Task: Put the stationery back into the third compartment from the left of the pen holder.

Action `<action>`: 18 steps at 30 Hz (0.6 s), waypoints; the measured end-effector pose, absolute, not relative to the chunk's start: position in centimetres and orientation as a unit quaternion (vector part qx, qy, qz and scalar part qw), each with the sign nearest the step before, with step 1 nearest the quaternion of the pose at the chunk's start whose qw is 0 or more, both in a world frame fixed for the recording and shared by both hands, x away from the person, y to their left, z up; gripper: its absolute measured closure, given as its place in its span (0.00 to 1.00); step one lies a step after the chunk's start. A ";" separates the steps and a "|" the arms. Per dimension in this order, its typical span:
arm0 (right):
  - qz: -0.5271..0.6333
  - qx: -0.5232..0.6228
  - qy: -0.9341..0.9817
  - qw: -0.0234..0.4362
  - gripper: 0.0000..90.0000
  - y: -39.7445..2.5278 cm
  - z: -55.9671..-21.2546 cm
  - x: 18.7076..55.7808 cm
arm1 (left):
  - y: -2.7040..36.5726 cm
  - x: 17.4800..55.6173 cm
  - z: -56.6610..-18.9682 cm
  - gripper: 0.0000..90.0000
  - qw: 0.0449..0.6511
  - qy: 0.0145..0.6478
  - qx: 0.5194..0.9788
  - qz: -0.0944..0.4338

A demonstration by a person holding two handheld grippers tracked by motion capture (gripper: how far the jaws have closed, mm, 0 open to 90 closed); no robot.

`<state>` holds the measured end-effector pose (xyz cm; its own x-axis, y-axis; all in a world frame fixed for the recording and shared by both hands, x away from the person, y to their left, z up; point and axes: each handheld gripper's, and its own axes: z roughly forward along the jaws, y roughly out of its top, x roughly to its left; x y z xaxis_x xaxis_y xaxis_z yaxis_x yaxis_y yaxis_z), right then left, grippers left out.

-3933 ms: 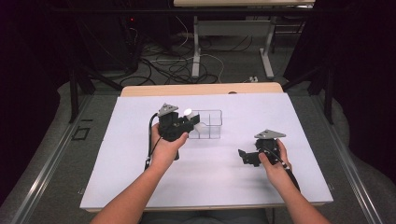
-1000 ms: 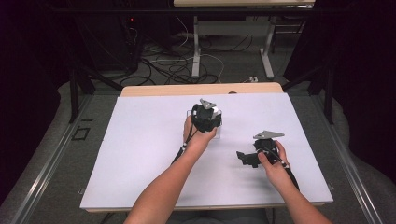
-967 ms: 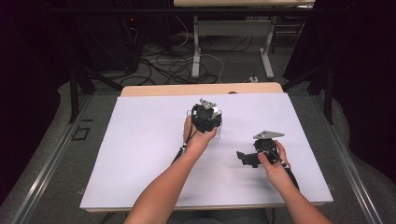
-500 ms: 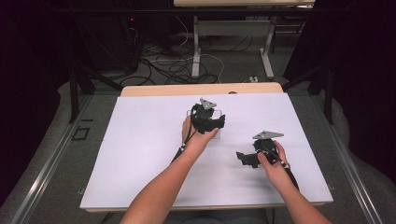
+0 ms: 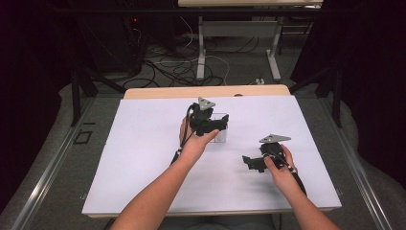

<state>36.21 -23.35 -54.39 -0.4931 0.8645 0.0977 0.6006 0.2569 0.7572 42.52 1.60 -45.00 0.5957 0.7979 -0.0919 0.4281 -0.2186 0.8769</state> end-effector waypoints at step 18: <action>0.382 0.473 0.775 0.176 0.04 -23.3 -54.4 36.2 | 6.8 40.2 -43.0 0.17 0.488 0.421 0.742 0.187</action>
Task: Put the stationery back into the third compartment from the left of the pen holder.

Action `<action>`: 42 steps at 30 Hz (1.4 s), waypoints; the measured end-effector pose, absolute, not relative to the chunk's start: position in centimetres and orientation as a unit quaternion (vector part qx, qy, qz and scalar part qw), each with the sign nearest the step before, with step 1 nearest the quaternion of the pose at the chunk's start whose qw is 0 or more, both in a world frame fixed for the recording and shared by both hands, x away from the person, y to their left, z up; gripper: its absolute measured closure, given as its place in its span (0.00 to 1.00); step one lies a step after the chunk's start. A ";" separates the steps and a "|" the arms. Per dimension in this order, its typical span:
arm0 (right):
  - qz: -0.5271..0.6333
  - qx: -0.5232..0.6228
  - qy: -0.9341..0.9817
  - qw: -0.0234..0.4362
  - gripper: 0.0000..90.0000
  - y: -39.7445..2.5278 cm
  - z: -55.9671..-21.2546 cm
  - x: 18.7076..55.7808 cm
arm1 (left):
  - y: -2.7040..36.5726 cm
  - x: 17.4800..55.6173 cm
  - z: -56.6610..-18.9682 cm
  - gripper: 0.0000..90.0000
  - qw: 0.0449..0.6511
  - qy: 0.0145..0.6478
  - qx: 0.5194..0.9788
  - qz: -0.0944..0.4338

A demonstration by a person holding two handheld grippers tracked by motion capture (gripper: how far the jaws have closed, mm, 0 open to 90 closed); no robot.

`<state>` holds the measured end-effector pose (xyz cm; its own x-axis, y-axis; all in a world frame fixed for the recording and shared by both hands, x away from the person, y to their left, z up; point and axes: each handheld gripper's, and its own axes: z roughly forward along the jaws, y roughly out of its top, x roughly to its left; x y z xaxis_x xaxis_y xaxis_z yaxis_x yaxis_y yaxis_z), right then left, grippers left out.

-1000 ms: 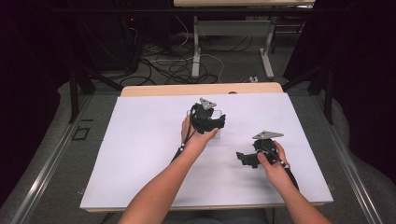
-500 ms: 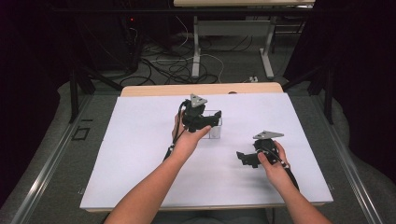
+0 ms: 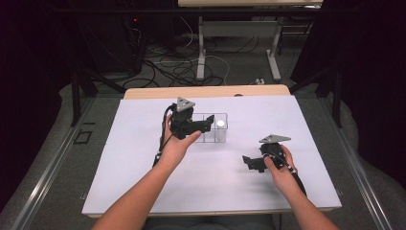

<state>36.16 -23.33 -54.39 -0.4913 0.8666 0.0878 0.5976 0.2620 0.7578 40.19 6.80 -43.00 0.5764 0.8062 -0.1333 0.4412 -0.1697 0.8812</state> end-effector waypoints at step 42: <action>0.380 0.494 0.759 0.191 0.03 -24.6 -54.1 36.5 | 23.0 35.6 -49.4 0.00 0.427 0.547 0.691 0.204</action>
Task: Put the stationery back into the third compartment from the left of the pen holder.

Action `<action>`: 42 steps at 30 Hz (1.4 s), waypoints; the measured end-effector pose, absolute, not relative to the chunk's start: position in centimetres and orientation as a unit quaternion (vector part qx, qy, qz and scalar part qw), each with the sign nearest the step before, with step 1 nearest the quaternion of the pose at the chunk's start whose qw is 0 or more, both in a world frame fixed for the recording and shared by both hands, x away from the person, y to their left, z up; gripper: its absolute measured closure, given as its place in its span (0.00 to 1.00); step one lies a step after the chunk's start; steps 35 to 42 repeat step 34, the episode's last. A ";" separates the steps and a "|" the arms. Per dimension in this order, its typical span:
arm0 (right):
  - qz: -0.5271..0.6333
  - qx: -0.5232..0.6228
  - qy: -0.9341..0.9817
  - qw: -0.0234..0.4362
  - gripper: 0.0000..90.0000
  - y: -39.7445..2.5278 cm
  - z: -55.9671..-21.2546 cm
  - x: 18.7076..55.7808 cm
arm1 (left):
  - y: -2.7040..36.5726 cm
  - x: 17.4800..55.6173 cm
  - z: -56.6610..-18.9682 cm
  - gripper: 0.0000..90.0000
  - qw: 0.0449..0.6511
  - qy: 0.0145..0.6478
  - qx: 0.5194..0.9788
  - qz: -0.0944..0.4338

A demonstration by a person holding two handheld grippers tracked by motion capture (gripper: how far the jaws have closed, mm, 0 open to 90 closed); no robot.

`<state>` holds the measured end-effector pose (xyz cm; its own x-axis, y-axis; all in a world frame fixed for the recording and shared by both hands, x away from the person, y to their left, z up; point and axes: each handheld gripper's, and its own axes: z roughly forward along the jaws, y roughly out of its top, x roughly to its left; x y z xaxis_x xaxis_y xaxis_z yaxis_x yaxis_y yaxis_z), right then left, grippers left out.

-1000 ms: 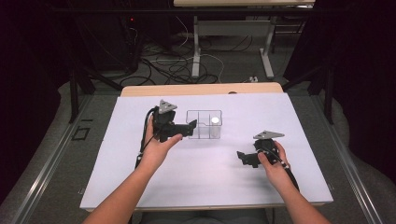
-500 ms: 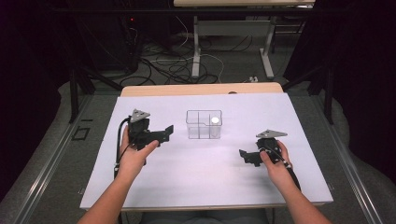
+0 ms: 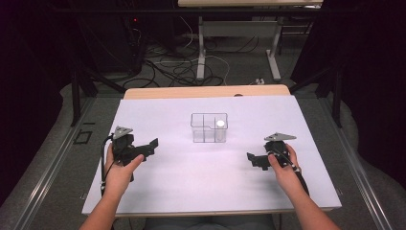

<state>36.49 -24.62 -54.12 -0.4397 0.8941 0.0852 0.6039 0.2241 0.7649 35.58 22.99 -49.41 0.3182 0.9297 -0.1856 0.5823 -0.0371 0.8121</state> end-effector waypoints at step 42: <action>0.379 0.502 0.755 0.189 0.03 -25.2 -54.5 36.9 | 26.9 35.1 -53.4 0.00 0.393 0.563 0.695 0.216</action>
